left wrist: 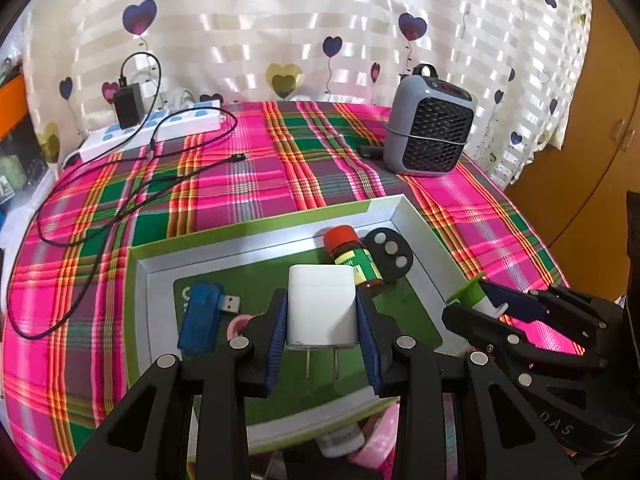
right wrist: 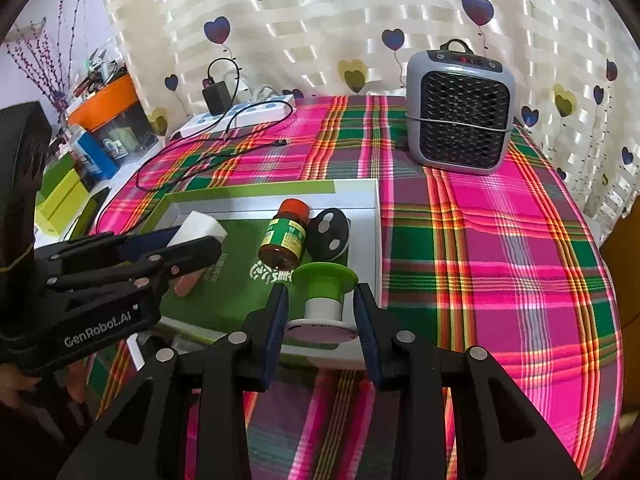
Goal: Organize rigid objects
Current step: 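Carry the white plug and green spool over the green box with both tools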
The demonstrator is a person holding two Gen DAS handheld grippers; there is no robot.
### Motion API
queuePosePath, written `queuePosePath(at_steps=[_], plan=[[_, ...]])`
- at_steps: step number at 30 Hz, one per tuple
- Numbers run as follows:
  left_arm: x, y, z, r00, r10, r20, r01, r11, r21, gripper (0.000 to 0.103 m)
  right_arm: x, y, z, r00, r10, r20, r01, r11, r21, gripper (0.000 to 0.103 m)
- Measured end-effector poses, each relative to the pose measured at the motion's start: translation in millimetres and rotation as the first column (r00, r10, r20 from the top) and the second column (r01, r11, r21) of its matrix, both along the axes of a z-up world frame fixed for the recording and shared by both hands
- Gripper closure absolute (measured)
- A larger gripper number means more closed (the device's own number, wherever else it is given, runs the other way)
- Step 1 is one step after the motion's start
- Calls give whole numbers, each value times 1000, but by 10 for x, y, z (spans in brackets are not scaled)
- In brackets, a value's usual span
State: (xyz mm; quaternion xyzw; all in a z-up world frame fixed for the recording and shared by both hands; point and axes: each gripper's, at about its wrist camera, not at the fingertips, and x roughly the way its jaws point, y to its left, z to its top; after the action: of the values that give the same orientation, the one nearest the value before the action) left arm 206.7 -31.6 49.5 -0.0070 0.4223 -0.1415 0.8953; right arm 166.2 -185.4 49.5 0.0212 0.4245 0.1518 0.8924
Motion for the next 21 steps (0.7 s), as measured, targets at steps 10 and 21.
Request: queuePosePath(at_steps=[10, 21], plan=[[232, 14, -140, 999, 13, -33, -13, 1000, 9, 71, 158, 66, -77, 1000, 17, -18, -18, 1000, -18, 68], [384, -40, -276, 999, 1, -55, 1, 999, 34, 71, 295, 136, -200, 999, 32, -41, -33, 999, -39, 68]])
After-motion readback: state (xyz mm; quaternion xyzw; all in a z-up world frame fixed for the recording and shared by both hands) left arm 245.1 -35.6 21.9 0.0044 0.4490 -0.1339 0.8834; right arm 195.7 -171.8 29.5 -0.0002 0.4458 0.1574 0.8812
